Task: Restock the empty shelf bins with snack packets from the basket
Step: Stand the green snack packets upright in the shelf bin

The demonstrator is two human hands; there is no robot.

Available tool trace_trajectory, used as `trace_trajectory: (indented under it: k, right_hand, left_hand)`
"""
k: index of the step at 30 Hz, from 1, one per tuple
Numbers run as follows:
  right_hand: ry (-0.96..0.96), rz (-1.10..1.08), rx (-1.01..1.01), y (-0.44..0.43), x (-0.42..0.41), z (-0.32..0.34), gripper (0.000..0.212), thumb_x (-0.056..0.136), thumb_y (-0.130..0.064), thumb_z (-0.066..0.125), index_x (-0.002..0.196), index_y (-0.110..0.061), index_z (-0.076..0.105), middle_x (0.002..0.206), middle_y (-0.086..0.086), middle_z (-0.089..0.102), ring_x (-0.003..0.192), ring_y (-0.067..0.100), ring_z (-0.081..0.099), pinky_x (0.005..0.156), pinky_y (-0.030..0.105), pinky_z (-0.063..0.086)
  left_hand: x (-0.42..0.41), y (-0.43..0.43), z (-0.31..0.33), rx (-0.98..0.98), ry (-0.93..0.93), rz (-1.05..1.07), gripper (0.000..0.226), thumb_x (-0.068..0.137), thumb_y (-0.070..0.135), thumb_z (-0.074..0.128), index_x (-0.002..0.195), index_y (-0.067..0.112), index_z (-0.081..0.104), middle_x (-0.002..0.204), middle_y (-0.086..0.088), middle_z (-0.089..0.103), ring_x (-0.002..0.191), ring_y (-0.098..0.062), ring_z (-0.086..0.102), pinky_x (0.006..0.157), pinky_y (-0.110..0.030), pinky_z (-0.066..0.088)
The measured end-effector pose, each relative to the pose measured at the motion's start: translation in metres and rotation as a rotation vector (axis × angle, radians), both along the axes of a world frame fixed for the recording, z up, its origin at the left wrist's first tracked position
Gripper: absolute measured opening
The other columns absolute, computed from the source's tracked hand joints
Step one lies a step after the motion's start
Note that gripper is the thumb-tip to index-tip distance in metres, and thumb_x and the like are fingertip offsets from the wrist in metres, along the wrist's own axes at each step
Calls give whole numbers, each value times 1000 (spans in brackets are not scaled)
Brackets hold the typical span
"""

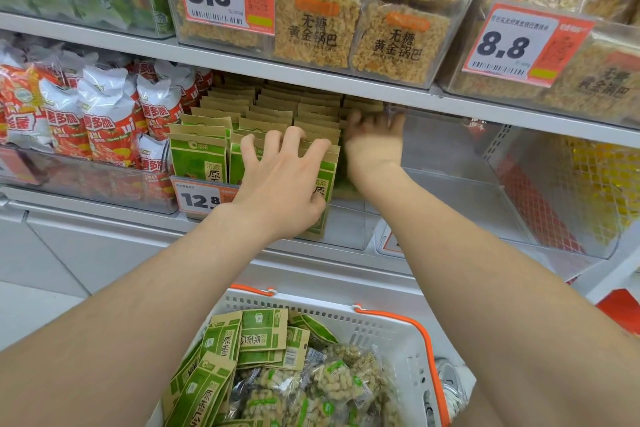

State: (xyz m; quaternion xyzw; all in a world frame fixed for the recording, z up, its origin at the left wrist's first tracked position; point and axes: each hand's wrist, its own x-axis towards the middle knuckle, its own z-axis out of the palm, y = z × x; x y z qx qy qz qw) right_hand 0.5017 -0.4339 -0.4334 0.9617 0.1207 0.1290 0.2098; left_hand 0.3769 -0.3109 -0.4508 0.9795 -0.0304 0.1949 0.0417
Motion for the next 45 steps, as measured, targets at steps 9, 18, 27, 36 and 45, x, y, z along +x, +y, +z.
trace_trajectory:
  k: [9,18,27,36,45]
  right_hand:
    - [-98,10,210,-10,-2,15,58,82,-7,72,137,-6,53,131,21,64,132,43,49,112,50,32]
    - [-149,130,256,-11,0,9,34,88,0,62,120,-8,67,120,19,67,114,40,63,104,44,40]
    - [100,34,92,-13,5,-4,70,94,-19,63,157,-23,31,170,26,5,153,46,20,122,63,16]
    - [32,61,103,-13,7,-10,85,85,-13,71,156,-15,26,166,34,10,142,48,40,116,57,33]
    - [-103,30,73,1,19,-17,69,97,-21,58,154,-6,24,155,31,34,135,43,46,108,50,39]
  left_hand:
    - [1,0,1,0,9,2,74,88,41,65,154,32,31,150,-10,33,136,-36,33,116,-66,19]
    - [1,-2,1,-1,11,7,74,88,41,64,154,32,31,149,-9,33,136,-36,33,116,-66,18]
    - [0,-3,2,-9,19,5,73,89,41,64,153,32,31,151,-9,32,138,-36,32,117,-67,17]
    - [0,-2,2,1,15,1,74,89,42,64,153,32,31,150,-9,33,137,-36,33,116,-66,18]
    - [0,-3,0,7,4,3,74,88,41,64,153,32,31,149,-9,34,136,-36,34,116,-66,18]
